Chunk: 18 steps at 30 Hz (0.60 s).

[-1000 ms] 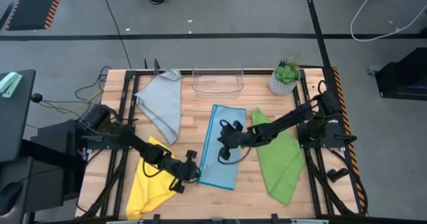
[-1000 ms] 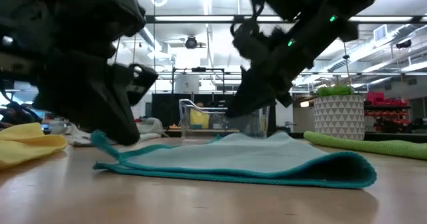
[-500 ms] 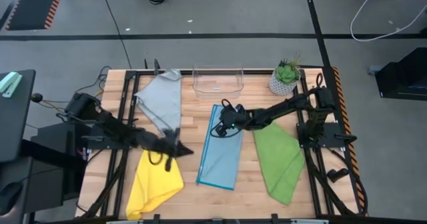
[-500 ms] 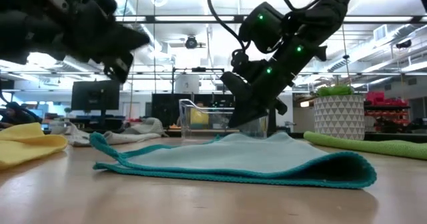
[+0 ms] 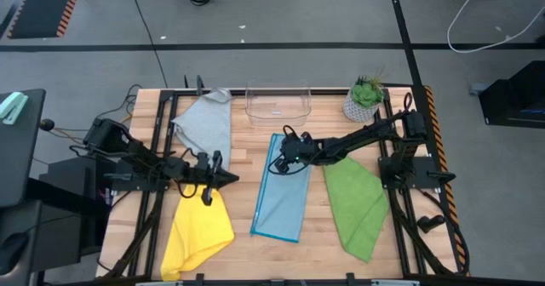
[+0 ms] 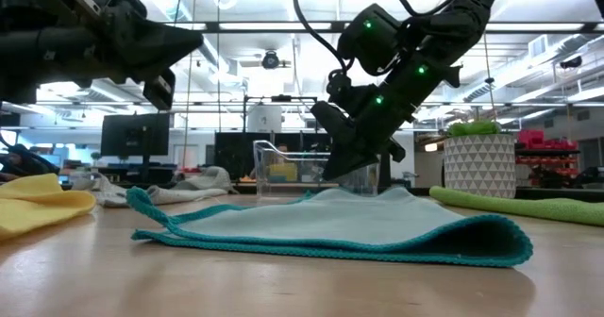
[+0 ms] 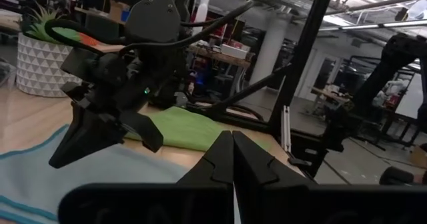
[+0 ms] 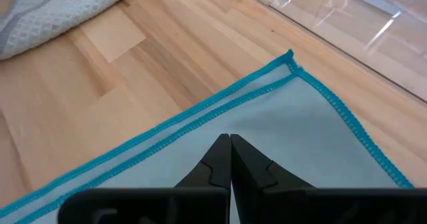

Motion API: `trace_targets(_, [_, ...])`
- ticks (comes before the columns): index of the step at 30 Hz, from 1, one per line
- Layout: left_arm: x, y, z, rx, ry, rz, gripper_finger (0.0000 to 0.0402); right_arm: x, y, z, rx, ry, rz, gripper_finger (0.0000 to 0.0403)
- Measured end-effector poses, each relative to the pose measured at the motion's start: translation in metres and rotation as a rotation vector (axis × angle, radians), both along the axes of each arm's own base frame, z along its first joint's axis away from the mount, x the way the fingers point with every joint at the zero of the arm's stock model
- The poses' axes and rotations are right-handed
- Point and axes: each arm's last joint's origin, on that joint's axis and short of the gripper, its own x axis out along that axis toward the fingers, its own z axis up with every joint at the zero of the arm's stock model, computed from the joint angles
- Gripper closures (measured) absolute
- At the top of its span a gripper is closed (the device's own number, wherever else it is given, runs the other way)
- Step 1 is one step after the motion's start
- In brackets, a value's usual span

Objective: Fold microfiber towels
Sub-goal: Fold the blue microfiber towel

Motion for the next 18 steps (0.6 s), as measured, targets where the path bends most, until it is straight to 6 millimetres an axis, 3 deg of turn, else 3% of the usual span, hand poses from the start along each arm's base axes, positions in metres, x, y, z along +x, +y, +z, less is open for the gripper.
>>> trace_targets(18, [0.0, 0.0, -0.0001, 0.024, -0.001, 0.002, 0.0395, -0.0002, -0.0026, 0.0, -0.013, 0.004, -0.006, 0.0394])
